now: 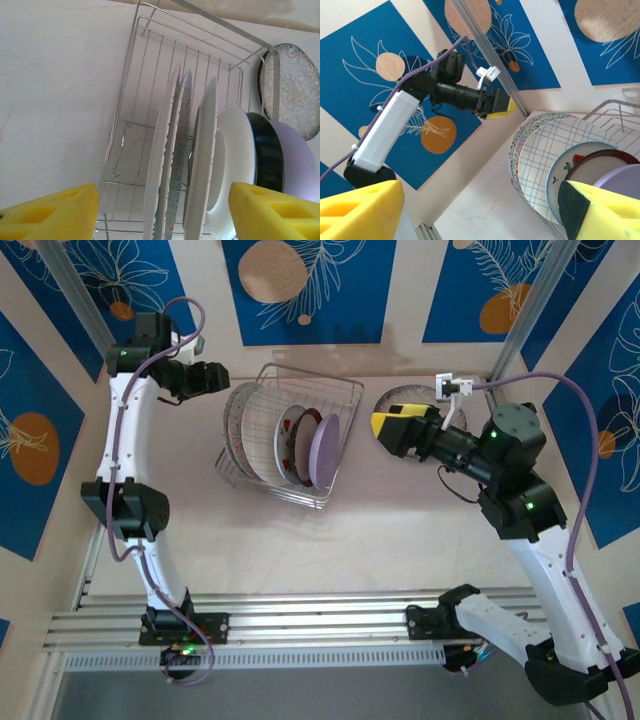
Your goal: Unload the plates from the dish rack
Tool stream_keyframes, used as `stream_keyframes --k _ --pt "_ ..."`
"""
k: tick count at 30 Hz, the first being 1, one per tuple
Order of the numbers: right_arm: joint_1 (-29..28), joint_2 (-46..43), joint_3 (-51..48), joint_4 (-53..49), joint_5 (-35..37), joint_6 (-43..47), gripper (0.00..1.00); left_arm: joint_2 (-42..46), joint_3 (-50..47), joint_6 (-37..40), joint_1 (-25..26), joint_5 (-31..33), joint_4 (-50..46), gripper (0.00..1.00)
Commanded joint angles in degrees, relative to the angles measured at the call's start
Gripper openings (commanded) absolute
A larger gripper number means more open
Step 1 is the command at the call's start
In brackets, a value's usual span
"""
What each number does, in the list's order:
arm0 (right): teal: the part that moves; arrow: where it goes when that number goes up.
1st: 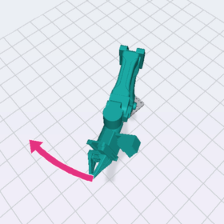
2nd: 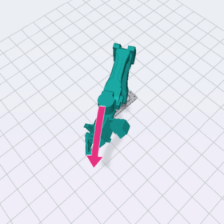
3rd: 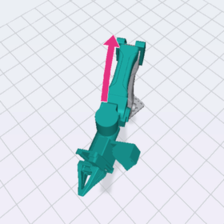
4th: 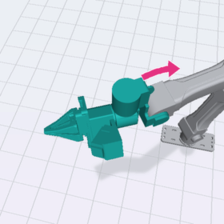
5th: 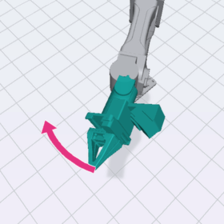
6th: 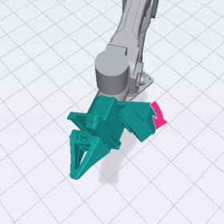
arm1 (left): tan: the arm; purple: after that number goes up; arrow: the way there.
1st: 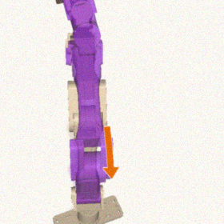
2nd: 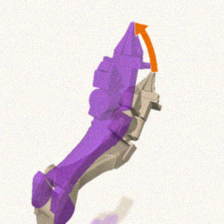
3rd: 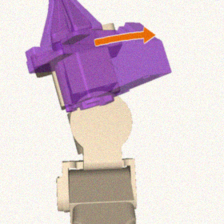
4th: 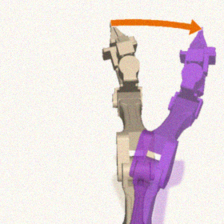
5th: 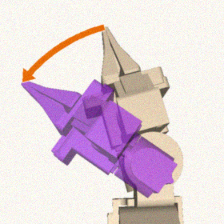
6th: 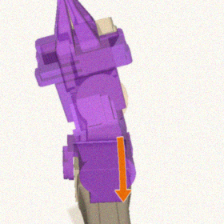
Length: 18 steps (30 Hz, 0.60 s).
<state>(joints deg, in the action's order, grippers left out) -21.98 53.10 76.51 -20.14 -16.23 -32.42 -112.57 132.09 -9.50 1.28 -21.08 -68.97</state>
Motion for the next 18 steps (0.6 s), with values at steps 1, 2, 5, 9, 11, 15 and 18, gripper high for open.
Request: stream_keyframes --k 1,2,5,9,11,15,18 --pt "0.9 0.9 1.6 -2.6 -1.4 3.2 0.82 -2.2 2.1 3.2 -0.9 -2.7 -2.0 0.64" --pt "1.1 1.2 1.9 -2.6 -1.4 2.9 0.82 -2.7 2.4 3.5 -0.9 -3.0 -2.0 0.63" --pt "1.1 2.5 2.9 -3.2 -1.5 2.4 0.81 -3.6 2.5 3.6 -0.9 -4.9 -1.3 0.6" --pt "1.1 3.4 3.4 -4.0 -1.6 1.9 0.81 -4.2 2.5 3.6 -0.8 -4.7 -1.3 0.58" --pt "1.1 3.4 3.1 -3.4 -1.6 1.3 0.81 -4.8 2.6 3.5 -0.8 -4.1 -1.8 0.56" --pt "1.0 3.4 2.9 -3.1 -1.6 0.7 0.81 -5.4 2.6 3.7 -0.5 -3.4 -1.9 0.53" --pt "0.9 3.3 2.8 -3.2 -1.5 0.5 0.81 -5.7 2.5 3.9 -0.3 -3.6 -2.0 0.53"
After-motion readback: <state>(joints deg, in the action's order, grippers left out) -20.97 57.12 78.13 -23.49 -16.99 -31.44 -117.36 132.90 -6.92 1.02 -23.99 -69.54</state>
